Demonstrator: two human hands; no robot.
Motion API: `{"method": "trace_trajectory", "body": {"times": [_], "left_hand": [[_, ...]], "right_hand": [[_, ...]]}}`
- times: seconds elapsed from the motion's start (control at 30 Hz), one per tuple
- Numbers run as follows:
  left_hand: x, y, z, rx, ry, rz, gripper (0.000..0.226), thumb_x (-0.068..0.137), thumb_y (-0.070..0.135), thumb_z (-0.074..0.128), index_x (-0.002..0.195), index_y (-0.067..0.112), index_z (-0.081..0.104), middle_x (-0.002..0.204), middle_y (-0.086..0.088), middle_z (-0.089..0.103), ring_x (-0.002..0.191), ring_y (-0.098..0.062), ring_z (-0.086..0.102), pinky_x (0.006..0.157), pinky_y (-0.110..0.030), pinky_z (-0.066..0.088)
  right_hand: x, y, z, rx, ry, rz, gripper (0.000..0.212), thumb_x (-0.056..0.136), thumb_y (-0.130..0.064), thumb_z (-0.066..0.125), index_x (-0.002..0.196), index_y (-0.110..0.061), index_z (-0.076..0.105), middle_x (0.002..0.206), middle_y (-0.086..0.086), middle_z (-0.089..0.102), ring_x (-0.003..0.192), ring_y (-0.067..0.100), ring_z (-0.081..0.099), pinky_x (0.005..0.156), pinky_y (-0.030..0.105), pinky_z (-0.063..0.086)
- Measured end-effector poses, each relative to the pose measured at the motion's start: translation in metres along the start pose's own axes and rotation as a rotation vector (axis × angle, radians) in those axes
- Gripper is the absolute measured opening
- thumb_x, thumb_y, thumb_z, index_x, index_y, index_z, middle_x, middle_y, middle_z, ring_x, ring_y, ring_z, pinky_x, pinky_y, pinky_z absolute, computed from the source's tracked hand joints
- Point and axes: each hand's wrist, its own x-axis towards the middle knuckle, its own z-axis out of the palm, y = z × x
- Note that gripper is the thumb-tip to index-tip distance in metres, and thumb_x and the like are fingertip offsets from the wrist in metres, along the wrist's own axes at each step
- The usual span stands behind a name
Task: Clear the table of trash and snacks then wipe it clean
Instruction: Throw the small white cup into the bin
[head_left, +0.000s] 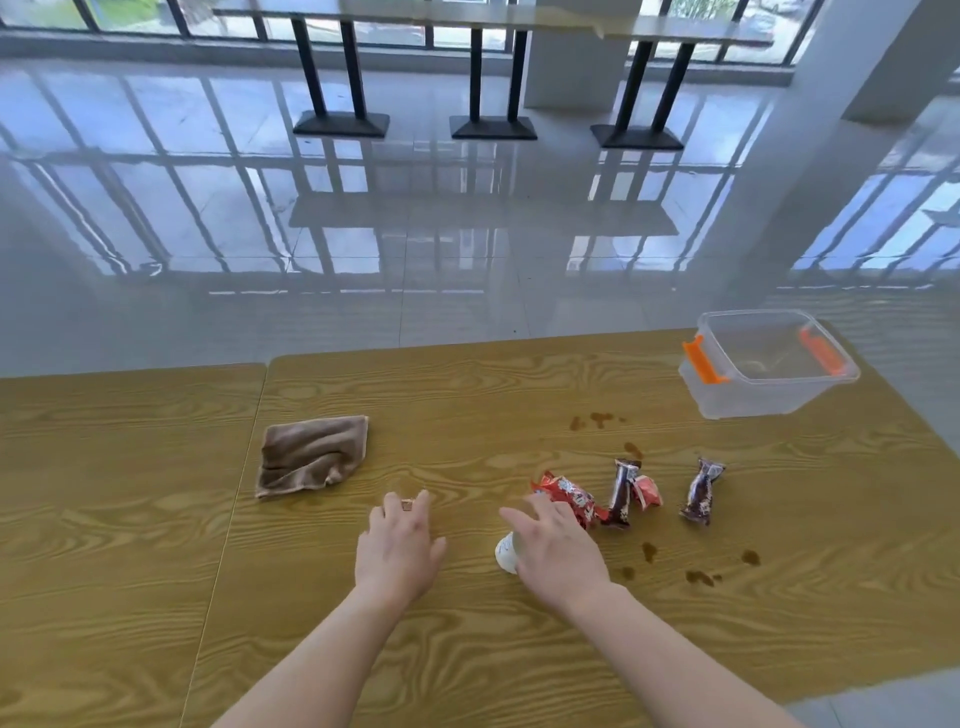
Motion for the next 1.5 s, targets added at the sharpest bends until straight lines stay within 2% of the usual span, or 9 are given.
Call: {"method": "trace_trajectory", "body": {"times": [0.1,0.27,0.37,0.47,0.67,0.83,0.97,1.33,1.5], "left_hand": [[0.006,-0.001,0.008,0.025,-0.040,-0.024,0.069,0.088,0.053,0.057,0.146,0.032,0.026,0.137,-0.010,0.037,0.117,-0.027,0.040,0.088,-0.038,0.050],[0.010,-0.006,0.011,-0.007,-0.045,-0.051,0.053,0.089,0.021,0.050,0.141,0.029,0.038,0.139,-0.011,0.031,0.112,-0.028,0.041,0.083,-0.035,0.049],[0.012,-0.012,0.009,-0.058,0.007,-0.035,0.044,0.092,0.015,0.045,0.135,0.025,0.047,0.130,-0.010,0.039,0.104,-0.027,0.049,0.082,-0.036,0.049],[0.012,-0.015,0.006,-0.113,0.075,0.002,0.045,0.092,0.009,0.044,0.134,0.022,0.053,0.121,-0.009,0.048,0.099,-0.028,0.056,0.082,-0.039,0.050],[-0.005,0.006,-0.006,-0.246,0.192,0.207,0.063,0.091,0.003,0.050,0.149,0.027,0.037,0.107,-0.006,0.058,0.081,-0.029,0.061,0.063,-0.042,0.050],[-0.015,0.033,-0.015,-0.310,0.222,0.351,0.066,0.088,0.000,0.053,0.148,0.020,0.036,0.120,-0.008,0.061,0.094,-0.031,0.063,0.069,-0.044,0.053],[-0.023,0.059,-0.020,-0.305,0.219,0.476,0.068,0.085,-0.002,0.054,0.147,0.020,0.038,0.116,-0.005,0.061,0.091,-0.029,0.063,0.068,-0.044,0.053],[-0.064,0.146,-0.019,-0.324,0.167,0.707,0.060,0.089,0.000,0.050,0.144,0.023,0.042,0.124,-0.006,0.059,0.098,-0.031,0.061,0.070,-0.043,0.053],[-0.091,0.197,-0.002,-0.323,0.114,0.840,0.062,0.088,0.002,0.053,0.145,0.024,0.041,0.118,-0.002,0.060,0.096,-0.026,0.061,0.071,-0.041,0.053]], "right_hand": [[0.006,0.001,0.004,0.024,-0.015,0.002,0.056,0.095,-0.007,0.046,0.146,-0.028,0.038,0.150,0.008,0.031,0.125,0.029,0.037,0.109,0.035,0.036],[0.006,0.003,0.007,0.078,-0.014,0.010,0.041,0.094,-0.009,0.050,0.133,-0.021,0.050,0.133,0.005,0.045,0.114,0.024,0.043,0.100,0.032,0.042],[0.004,0.005,0.006,0.110,0.015,0.016,0.038,0.093,-0.012,0.053,0.130,-0.021,0.052,0.128,0.004,0.048,0.109,0.023,0.045,0.096,0.032,0.044],[0.000,0.006,0.004,0.143,0.048,0.021,0.038,0.093,-0.012,0.053,0.130,-0.021,0.053,0.127,0.003,0.049,0.106,0.022,0.046,0.094,0.033,0.045],[-0.013,0.007,-0.001,0.202,0.128,0.027,0.045,0.093,-0.019,0.057,0.138,-0.025,0.050,0.127,-0.001,0.050,0.112,0.022,0.047,0.097,0.030,0.041],[-0.033,0.011,-0.006,0.225,0.196,0.095,0.047,0.090,-0.021,0.059,0.136,-0.024,0.051,0.127,0.000,0.051,0.114,0.023,0.049,0.096,0.030,0.042],[-0.058,0.022,-0.011,0.247,0.258,0.174,0.050,0.089,-0.026,0.061,0.138,-0.024,0.051,0.127,-0.001,0.052,0.114,0.021,0.051,0.095,0.031,0.044],[-0.129,0.072,-0.020,0.307,0.388,0.411,0.051,0.088,-0.031,0.062,0.137,-0.025,0.053,0.126,-0.001,0.054,0.114,0.021,0.052,0.091,0.029,0.043],[-0.172,0.114,-0.019,0.353,0.459,0.527,0.049,0.085,-0.031,0.065,0.133,-0.025,0.057,0.124,0.000,0.057,0.113,0.021,0.054,0.091,0.029,0.043]]}}
